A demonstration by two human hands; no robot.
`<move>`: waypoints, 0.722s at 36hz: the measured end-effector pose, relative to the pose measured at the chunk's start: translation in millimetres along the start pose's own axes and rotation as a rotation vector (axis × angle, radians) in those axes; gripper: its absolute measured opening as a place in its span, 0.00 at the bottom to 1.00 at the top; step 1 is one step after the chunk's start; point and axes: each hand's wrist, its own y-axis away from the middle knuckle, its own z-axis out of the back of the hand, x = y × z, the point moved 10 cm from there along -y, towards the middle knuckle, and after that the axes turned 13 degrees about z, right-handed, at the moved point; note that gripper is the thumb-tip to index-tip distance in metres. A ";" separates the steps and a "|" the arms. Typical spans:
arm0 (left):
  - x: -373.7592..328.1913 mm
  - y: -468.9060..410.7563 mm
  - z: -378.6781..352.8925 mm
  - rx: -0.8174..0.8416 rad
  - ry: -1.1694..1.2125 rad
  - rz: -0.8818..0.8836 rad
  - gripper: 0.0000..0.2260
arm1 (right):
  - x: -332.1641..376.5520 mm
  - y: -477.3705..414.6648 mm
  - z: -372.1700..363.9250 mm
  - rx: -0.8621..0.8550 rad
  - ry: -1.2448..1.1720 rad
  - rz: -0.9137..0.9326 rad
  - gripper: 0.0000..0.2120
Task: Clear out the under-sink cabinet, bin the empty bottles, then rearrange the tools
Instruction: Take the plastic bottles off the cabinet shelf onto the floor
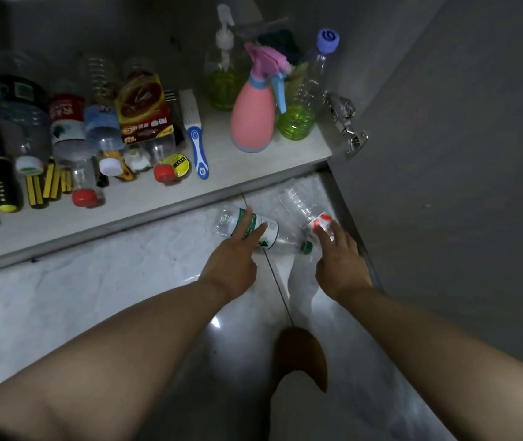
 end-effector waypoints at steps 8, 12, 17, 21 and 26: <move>-17.1 -11.8 -4.0 0.048 -0.058 -0.076 0.35 | 2.0 -4.1 -0.7 0.056 0.063 -0.055 0.45; -27.4 -19.4 -4.6 0.074 0.020 -0.094 0.36 | 9.7 -4.4 0.7 0.001 0.021 0.009 0.45; -15.0 -18.1 -14.9 0.032 0.196 0.055 0.34 | 16.3 0.8 -7.1 -0.036 0.074 0.079 0.43; -3.6 -20.2 -30.5 0.094 0.437 0.261 0.33 | 9.2 4.2 -12.3 -0.003 0.048 0.045 0.42; -18.5 -29.2 -48.1 0.255 0.861 0.395 0.32 | 7.4 9.2 -3.4 -0.023 0.045 0.040 0.39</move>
